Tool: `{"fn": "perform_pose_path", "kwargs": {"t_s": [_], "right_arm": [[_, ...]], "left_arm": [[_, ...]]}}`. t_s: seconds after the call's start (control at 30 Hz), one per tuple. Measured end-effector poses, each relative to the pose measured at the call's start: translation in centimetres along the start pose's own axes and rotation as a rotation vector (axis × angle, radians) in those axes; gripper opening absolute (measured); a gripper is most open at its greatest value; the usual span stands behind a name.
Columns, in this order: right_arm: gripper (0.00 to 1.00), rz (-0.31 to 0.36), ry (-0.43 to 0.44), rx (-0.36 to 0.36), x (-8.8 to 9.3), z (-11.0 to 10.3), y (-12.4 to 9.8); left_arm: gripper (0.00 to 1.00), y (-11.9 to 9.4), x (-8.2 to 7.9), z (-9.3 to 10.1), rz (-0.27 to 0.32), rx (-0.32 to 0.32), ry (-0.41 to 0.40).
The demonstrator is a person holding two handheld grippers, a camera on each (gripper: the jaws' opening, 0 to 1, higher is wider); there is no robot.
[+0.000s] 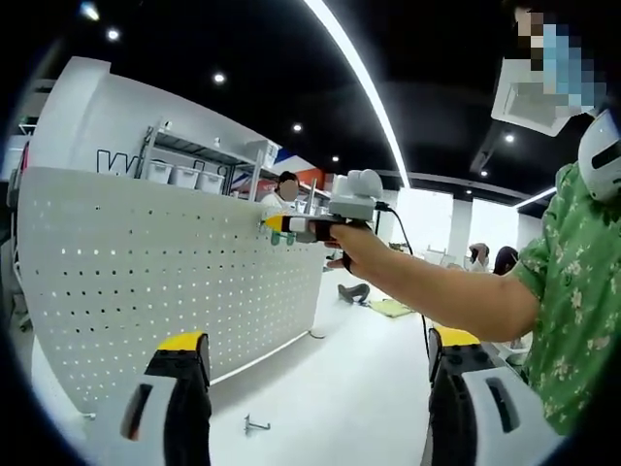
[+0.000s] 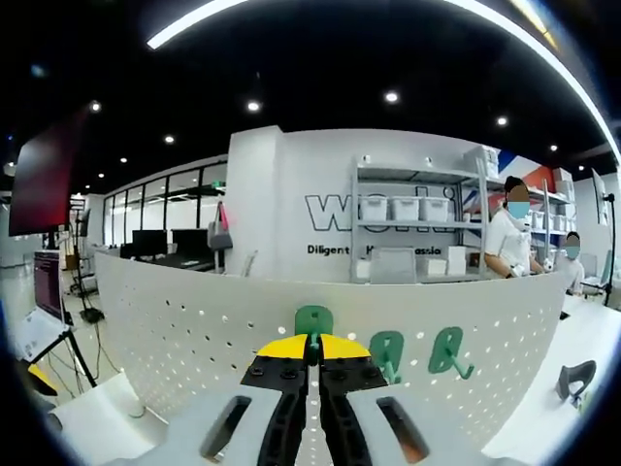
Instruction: Insert the hook assembly into the mounting plate slot until the hook locks in place.
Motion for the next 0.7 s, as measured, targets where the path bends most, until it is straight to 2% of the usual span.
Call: {"fn": "perform_pose_path", "kwargs": {"t_s": [0.7], "right_arm": [[0.01, -0.014, -0.012, -0.003, 0.48, -0.01, 0.52]], "left_arm": [[0.94, -0.26, 0.21, -0.46, -0.003, -0.009, -0.002]]}}
Point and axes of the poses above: the point that each gripper's makers call its tool centre point, and the gripper's own axes: y roughly forward along the fingers, z roughly to its right, x roughly out of its underside, the point moved 6 cm from there along -y, roughly backward along the fingers, and after that the axes turned 3 degrees about -x, right-handed, at the moved point
